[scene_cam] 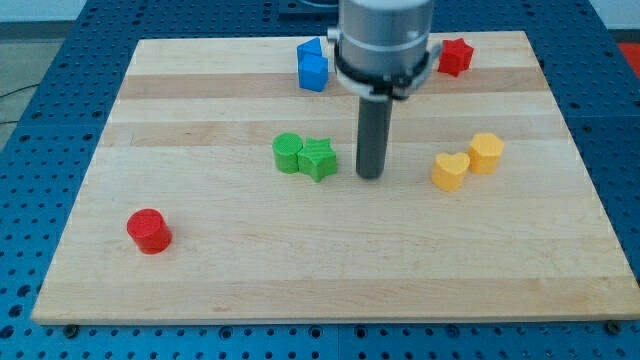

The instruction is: Push red star into top of red circle

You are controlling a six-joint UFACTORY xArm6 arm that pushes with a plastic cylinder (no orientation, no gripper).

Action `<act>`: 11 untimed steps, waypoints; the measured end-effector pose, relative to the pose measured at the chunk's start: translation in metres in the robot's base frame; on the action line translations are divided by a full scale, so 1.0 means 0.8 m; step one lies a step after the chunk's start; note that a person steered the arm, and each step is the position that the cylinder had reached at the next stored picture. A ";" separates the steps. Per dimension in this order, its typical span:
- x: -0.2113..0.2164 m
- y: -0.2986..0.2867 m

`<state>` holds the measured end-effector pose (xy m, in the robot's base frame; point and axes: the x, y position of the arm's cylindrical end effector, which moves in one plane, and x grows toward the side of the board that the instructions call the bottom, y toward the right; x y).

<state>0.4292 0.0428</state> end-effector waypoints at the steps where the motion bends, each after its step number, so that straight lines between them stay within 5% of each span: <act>1: -0.076 0.044; 3: -0.154 0.267; 4: -0.231 0.270; 6: -0.234 0.073; 9: -0.171 0.140; 10: -0.149 0.025; 11: -0.121 -0.002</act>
<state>0.3321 0.0410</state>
